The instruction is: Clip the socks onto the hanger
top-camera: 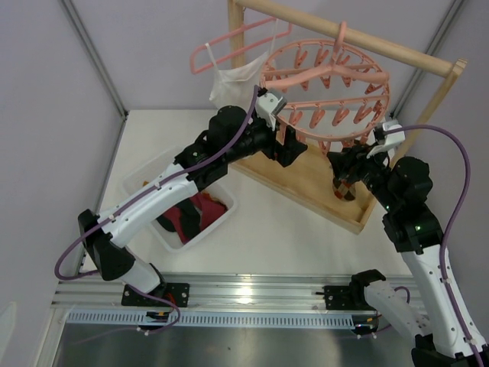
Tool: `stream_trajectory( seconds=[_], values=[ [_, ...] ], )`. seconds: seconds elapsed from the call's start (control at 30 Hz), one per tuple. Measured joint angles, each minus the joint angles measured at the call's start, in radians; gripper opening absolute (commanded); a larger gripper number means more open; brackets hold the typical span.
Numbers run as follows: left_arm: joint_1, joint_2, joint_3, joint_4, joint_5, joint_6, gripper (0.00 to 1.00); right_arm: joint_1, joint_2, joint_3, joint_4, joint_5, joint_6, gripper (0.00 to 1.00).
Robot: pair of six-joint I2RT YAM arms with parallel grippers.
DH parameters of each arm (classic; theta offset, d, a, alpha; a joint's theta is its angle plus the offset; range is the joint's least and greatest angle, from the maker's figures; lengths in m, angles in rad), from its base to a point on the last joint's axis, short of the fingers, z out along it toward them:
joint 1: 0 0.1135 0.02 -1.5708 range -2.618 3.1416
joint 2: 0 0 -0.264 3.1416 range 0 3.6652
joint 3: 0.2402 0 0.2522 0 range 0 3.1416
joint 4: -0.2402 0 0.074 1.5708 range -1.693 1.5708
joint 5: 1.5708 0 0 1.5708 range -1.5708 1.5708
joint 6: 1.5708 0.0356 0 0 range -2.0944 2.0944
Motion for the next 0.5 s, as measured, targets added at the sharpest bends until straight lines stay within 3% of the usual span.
stream_trajectory(
  seconds=[0.23,0.5],
  values=[
    [-0.016,0.006,0.005,-0.001,-0.008,-0.001,0.99,0.095,0.032,0.000,0.006,0.077,0.000,0.60],
    [-0.040,0.013,0.009,-0.001,-0.008,-0.008,0.99,0.227,0.060,0.005,0.019,0.308,-0.010,0.64]
  ],
)
